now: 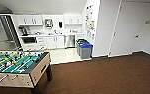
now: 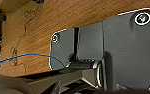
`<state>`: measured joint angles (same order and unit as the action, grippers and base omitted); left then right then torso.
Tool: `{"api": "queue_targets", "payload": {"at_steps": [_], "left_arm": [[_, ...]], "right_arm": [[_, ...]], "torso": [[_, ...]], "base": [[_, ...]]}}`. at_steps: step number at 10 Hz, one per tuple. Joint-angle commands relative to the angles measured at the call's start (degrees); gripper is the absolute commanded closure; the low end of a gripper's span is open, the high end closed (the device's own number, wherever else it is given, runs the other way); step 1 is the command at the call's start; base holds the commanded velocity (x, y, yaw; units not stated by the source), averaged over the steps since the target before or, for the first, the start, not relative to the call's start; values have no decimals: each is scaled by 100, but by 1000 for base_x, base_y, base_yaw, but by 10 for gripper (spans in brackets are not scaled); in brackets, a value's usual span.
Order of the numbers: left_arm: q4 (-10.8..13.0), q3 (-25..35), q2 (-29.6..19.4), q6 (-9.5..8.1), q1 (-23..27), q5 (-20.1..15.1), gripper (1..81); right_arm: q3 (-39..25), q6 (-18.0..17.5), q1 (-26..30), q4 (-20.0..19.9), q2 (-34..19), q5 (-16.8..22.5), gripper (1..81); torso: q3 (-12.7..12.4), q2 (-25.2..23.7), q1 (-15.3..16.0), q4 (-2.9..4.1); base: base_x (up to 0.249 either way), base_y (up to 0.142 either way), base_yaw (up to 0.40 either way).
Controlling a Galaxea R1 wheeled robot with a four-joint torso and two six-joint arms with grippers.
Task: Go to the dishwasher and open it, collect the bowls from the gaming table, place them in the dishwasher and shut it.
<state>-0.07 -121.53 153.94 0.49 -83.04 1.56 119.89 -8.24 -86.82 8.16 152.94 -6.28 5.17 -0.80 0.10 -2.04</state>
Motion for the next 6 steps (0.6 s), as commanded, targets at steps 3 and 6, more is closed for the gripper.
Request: {"api": "queue_targets", "payload": {"at_steps": [3, 6], "left_arm": [[69, 147, -73, 57, 266, -297, 10], [60, 147, -65, 57, 266, -297, 10]], "right_arm": [[-108, 15, 213, -7, -77, 250, 10], [-117, 33, 222, 2, -68, 250, 10]], "torso": [[-2, -4, -10, 0], [0, 0, -7, 0]], "base": [[68, 0, 0], [127, 0, 0]]}}
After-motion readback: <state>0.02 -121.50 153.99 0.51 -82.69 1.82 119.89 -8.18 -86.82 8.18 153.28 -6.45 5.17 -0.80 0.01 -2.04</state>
